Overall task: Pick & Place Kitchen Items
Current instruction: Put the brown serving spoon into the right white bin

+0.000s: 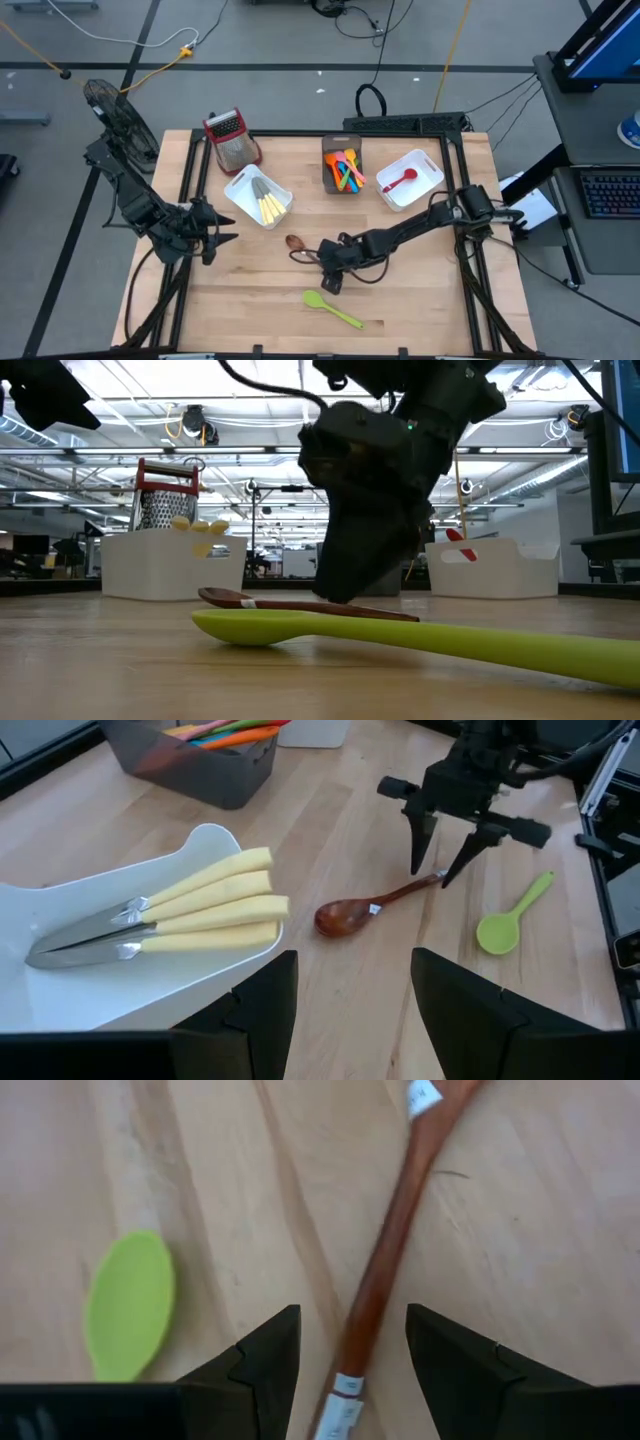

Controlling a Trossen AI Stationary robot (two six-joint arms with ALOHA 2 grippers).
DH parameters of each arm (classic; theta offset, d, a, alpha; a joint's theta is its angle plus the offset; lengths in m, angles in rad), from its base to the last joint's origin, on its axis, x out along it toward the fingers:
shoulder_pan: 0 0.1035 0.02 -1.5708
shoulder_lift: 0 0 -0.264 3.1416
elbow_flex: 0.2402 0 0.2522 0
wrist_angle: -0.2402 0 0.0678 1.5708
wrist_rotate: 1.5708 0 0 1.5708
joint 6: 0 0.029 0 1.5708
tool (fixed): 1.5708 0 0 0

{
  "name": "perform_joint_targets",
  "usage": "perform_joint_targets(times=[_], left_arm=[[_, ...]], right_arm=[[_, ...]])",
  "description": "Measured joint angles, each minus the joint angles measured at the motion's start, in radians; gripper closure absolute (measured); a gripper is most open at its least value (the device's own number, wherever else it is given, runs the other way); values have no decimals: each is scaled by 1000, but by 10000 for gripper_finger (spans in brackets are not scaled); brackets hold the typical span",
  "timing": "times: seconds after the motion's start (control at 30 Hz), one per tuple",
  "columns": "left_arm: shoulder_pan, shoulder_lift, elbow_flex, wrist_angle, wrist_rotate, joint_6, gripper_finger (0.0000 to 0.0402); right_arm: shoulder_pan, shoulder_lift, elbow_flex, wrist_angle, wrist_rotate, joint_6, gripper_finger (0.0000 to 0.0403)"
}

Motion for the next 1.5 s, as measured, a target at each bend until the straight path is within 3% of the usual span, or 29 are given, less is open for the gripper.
perform_joint_targets(times=[0.2,0.4,0.53,0.77,0.83,1.23,1.5], left_arm=[[0,0,0,0,1,0,201],[0,0,0,-1,3,-12,201],[0,0,0,-1,3,-13,201],[1,0,0,0,-1,-13,201],[1,0,0,0,-2,-16,201],[1,0,0,-1,-5,32,201],[1,0,0,-1,-5,38,201]], right_arm=[[2,68,6,-32,16,35,224],[14,136,8,-173,25,96,236],[23,140,10,-257,48,109,274],[25,141,8,-259,51,161,374],[25,141,8,-257,45,201,376],[34,-63,-11,-124,7,327,376],[48,-243,-5,-118,62,503,376]])
